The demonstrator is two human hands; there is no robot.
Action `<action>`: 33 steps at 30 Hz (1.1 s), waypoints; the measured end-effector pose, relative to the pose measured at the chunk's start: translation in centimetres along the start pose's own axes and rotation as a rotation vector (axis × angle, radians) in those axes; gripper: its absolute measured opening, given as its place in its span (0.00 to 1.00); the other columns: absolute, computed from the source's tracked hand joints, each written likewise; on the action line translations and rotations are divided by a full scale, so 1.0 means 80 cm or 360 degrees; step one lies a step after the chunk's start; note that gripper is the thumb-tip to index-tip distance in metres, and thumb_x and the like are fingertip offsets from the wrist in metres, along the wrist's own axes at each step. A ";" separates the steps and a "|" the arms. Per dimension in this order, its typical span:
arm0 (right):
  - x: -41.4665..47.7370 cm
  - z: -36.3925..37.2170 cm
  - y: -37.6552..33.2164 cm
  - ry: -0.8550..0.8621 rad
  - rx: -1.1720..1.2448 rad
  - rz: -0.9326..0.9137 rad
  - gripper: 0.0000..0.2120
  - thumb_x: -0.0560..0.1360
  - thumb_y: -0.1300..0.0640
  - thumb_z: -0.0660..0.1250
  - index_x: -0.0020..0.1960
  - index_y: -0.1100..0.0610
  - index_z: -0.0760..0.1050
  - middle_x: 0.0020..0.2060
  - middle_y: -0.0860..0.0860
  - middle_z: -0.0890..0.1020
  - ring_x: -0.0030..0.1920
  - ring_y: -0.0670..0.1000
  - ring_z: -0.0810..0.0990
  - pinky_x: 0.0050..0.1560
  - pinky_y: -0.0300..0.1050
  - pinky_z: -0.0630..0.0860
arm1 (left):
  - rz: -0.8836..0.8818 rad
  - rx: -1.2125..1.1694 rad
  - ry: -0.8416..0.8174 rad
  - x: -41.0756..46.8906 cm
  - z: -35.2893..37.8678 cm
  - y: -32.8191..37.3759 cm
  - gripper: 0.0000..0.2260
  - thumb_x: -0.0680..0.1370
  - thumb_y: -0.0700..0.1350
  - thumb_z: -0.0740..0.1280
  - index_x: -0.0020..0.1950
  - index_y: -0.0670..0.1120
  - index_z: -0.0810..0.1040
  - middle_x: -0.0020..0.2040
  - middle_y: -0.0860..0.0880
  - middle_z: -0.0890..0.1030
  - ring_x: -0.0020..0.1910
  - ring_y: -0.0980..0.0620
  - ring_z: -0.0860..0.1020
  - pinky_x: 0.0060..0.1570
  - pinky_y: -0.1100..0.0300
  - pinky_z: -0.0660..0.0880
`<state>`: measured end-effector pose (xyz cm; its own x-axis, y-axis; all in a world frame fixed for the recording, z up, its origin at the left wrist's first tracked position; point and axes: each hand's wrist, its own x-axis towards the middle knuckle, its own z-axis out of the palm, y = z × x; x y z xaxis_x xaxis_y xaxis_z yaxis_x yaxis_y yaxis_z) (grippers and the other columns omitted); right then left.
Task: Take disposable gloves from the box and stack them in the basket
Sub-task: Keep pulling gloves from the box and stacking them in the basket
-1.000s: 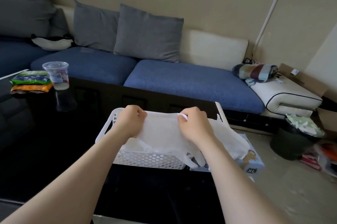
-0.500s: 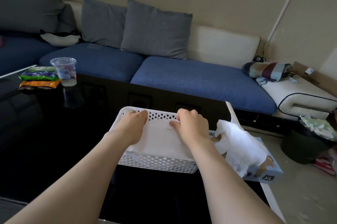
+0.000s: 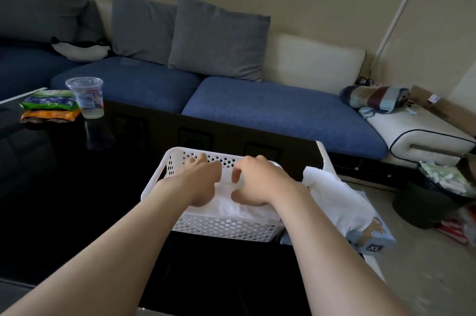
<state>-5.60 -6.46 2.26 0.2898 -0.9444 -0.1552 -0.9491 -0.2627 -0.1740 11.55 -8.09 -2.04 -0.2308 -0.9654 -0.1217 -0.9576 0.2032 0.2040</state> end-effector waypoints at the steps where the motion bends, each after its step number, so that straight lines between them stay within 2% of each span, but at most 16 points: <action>1: -0.004 0.000 0.000 -0.0086 -0.0007 0.0028 0.17 0.76 0.56 0.73 0.64 0.50 0.79 0.56 0.49 0.75 0.49 0.52 0.79 0.38 0.44 0.72 | 0.0020 -0.0090 -0.0112 0.002 0.004 0.000 0.15 0.84 0.49 0.65 0.70 0.57 0.70 0.69 0.47 0.67 0.68 0.42 0.69 0.67 0.46 0.71; 3: -0.010 0.004 0.004 -0.0231 0.0051 0.0073 0.18 0.78 0.61 0.71 0.67 0.51 0.78 0.54 0.50 0.74 0.47 0.51 0.79 0.37 0.43 0.73 | -0.0020 -0.0157 -0.0250 0.003 0.009 0.000 0.21 0.82 0.59 0.65 0.74 0.63 0.66 0.70 0.48 0.66 0.69 0.40 0.71 0.70 0.40 0.70; 4: -0.013 0.006 0.006 -0.0282 0.0081 0.0081 0.19 0.79 0.63 0.69 0.68 0.51 0.78 0.54 0.50 0.74 0.45 0.51 0.79 0.37 0.43 0.73 | -0.0030 -0.0152 -0.0273 0.004 0.011 -0.001 0.22 0.81 0.61 0.66 0.75 0.64 0.65 0.71 0.48 0.66 0.69 0.40 0.71 0.71 0.39 0.70; 7: -0.016 0.008 0.011 -0.0250 0.0184 0.0049 0.20 0.81 0.65 0.66 0.70 0.50 0.79 0.61 0.54 0.75 0.50 0.52 0.79 0.44 0.44 0.76 | -0.0025 -0.0120 -0.0273 0.006 0.011 -0.001 0.22 0.81 0.57 0.68 0.74 0.63 0.68 0.70 0.50 0.67 0.68 0.42 0.72 0.70 0.42 0.70; 10: -0.022 0.003 0.023 0.0100 0.0270 0.0060 0.15 0.82 0.59 0.67 0.65 0.46 0.81 0.60 0.53 0.79 0.57 0.54 0.80 0.55 0.51 0.81 | 0.0023 -0.0121 -0.0102 0.006 0.007 0.010 0.17 0.81 0.50 0.67 0.70 0.57 0.73 0.68 0.50 0.71 0.64 0.46 0.74 0.66 0.49 0.73; 12: -0.032 -0.004 0.033 0.0383 0.0344 0.0116 0.10 0.81 0.58 0.68 0.57 0.46 0.83 0.54 0.52 0.82 0.52 0.53 0.83 0.52 0.53 0.83 | 0.0092 -0.0167 0.0071 0.004 0.005 0.023 0.14 0.82 0.46 0.65 0.68 0.54 0.75 0.66 0.50 0.74 0.62 0.48 0.75 0.62 0.52 0.75; 14: -0.045 -0.014 0.044 0.0667 0.0372 0.0192 0.09 0.80 0.62 0.69 0.49 0.48 0.84 0.46 0.48 0.84 0.45 0.50 0.84 0.44 0.48 0.83 | 0.0188 -0.0246 0.0184 0.003 0.002 0.040 0.13 0.83 0.43 0.62 0.66 0.52 0.75 0.63 0.50 0.76 0.58 0.50 0.77 0.55 0.55 0.76; 16: -0.057 -0.023 0.058 0.0892 0.0321 0.0317 0.10 0.77 0.65 0.68 0.47 0.51 0.83 0.42 0.46 0.84 0.48 0.51 0.83 0.43 0.45 0.78 | 0.0279 -0.0335 0.0215 0.000 0.000 0.059 0.12 0.84 0.42 0.61 0.65 0.52 0.75 0.60 0.51 0.77 0.52 0.53 0.78 0.50 0.56 0.77; 18: -0.069 -0.031 0.075 0.1025 0.0226 0.0497 0.11 0.74 0.65 0.70 0.51 0.50 0.82 0.46 0.47 0.83 0.55 0.55 0.81 0.49 0.47 0.74 | 0.0375 -0.0385 0.0231 -0.003 -0.001 0.081 0.11 0.84 0.43 0.61 0.64 0.54 0.75 0.58 0.52 0.78 0.48 0.54 0.79 0.50 0.53 0.81; 20: -0.079 -0.036 0.091 0.0975 0.0134 0.0672 0.15 0.74 0.63 0.73 0.58 0.50 0.79 0.54 0.50 0.81 0.60 0.59 0.78 0.56 0.51 0.73 | 0.0453 -0.0399 0.0252 -0.007 0.000 0.099 0.10 0.84 0.44 0.61 0.63 0.55 0.75 0.57 0.53 0.78 0.47 0.54 0.80 0.51 0.50 0.81; 22: -0.091 -0.037 0.105 0.0761 0.0115 0.0779 0.18 0.74 0.63 0.73 0.62 0.52 0.77 0.59 0.53 0.79 0.63 0.62 0.77 0.59 0.53 0.74 | 0.0532 -0.0428 0.0265 -0.008 0.002 0.116 0.08 0.84 0.46 0.62 0.62 0.55 0.76 0.56 0.54 0.79 0.48 0.55 0.79 0.52 0.52 0.81; 24: -0.099 -0.034 0.117 0.0601 0.0127 0.0801 0.19 0.74 0.65 0.71 0.63 0.54 0.76 0.57 0.54 0.79 0.60 0.60 0.79 0.53 0.50 0.77 | 0.0610 -0.0457 0.0269 -0.010 0.004 0.131 0.07 0.83 0.51 0.64 0.61 0.55 0.76 0.56 0.55 0.80 0.47 0.58 0.78 0.52 0.55 0.80; 26: -0.101 -0.029 0.131 0.0566 0.0155 0.0757 0.20 0.74 0.67 0.72 0.63 0.52 0.76 0.56 0.53 0.78 0.55 0.57 0.80 0.46 0.48 0.76 | 0.0680 -0.0474 0.0258 -0.010 0.005 0.141 0.13 0.80 0.60 0.68 0.60 0.56 0.77 0.55 0.57 0.79 0.47 0.60 0.77 0.50 0.59 0.79; 28: -0.101 -0.025 0.147 0.0659 0.0192 0.0684 0.21 0.72 0.67 0.74 0.60 0.49 0.76 0.56 0.51 0.78 0.53 0.55 0.79 0.41 0.47 0.74 | 0.0729 -0.0436 0.0225 -0.009 0.007 0.150 0.20 0.75 0.64 0.72 0.62 0.57 0.78 0.56 0.58 0.77 0.49 0.61 0.77 0.49 0.62 0.77; 29: -0.101 -0.024 0.155 0.0726 0.0217 0.0638 0.19 0.72 0.66 0.74 0.56 0.48 0.76 0.53 0.50 0.80 0.52 0.55 0.79 0.39 0.47 0.75 | 0.0742 -0.0411 0.0224 -0.009 0.008 0.154 0.22 0.73 0.65 0.73 0.63 0.56 0.78 0.57 0.58 0.76 0.50 0.60 0.77 0.50 0.61 0.77; 33: -0.100 -0.017 0.180 0.0867 0.0353 0.0490 0.06 0.76 0.57 0.77 0.44 0.49 0.81 0.38 0.46 0.82 0.46 0.52 0.82 0.45 0.52 0.82 | 0.0732 -0.0366 0.0275 -0.007 0.014 0.167 0.23 0.73 0.64 0.73 0.64 0.55 0.80 0.59 0.58 0.74 0.53 0.57 0.78 0.56 0.56 0.79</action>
<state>-21.75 -2.96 2.31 -0.1498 -0.9501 0.2737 -0.9137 0.0273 -0.4054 -1.33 -4.63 -0.34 -0.5671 -0.8019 0.1879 -0.6976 0.5889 0.4081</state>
